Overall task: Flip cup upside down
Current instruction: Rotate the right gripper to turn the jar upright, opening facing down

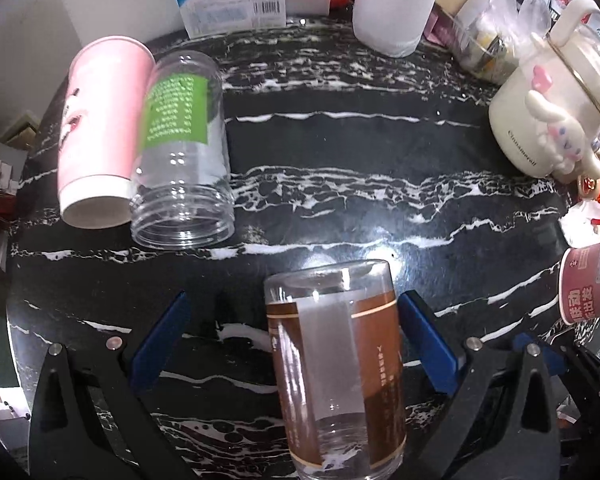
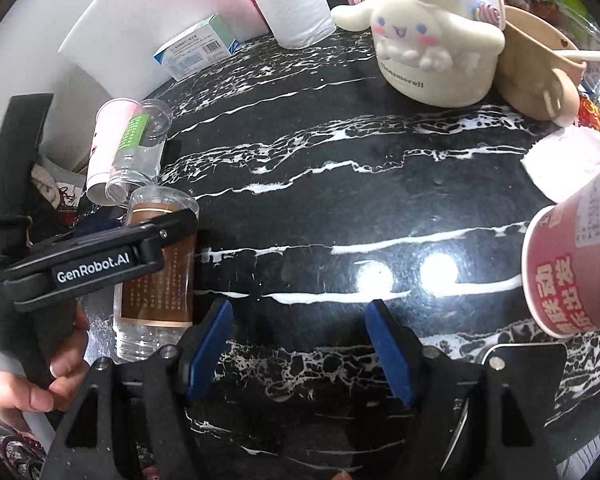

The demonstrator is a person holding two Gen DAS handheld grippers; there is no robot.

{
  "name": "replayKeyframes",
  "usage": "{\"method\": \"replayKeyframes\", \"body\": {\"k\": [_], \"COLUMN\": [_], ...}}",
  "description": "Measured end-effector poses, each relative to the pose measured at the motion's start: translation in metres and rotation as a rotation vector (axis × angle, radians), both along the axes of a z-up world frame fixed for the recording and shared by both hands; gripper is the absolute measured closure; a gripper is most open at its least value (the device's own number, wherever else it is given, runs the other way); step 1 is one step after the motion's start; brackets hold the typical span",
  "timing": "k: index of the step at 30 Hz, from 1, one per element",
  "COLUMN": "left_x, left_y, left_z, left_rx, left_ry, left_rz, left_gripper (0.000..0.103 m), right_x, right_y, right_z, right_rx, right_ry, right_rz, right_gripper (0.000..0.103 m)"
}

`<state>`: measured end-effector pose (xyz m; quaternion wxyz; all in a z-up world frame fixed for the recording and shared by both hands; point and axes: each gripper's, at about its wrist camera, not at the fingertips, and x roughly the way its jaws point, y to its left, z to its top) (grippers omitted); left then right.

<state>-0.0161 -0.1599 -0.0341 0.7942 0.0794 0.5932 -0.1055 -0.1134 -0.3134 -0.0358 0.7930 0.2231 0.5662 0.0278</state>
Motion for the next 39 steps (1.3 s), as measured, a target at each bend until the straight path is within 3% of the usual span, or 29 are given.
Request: {"method": "replayKeyframes", "body": {"k": [6, 14, 19, 22, 31, 39], "left_x": [0.003, 0.004, 0.002, -0.002, -0.003, -0.005], "left_y": [-0.006, -0.009, -0.01, -0.009, -0.007, -0.004], "left_z": [-0.011, -0.013, -0.015, -0.011, -0.003, 0.029], "left_rx": [-0.003, -0.022, -0.041, -0.095, -0.121, -0.15], "left_ry": [0.037, 0.054, 0.051, 0.026, 0.029, -0.065], "left_rz": [-0.02, -0.041, -0.067, -0.087, -0.111, -0.124], "left_gripper": [0.002, 0.013, 0.039, 0.041, 0.041, 0.042], "right_x": [0.001, 0.0, 0.0, 0.0, -0.001, 0.0], "right_y": [-0.002, -0.001, 0.001, 0.001, 0.0, 0.001], "right_z": [-0.005, -0.004, -0.003, -0.003, -0.003, 0.0], "right_rx": [0.008, 0.012, 0.013, 0.013, 0.015, 0.021], "right_ry": [0.007, 0.006, -0.001, -0.002, -0.004, -0.011], "right_rz": [-0.004, -0.001, 0.004, 0.002, -0.002, 0.002], "right_gripper": [0.033, 0.033, 0.033, 0.033, 0.033, 0.033]}}
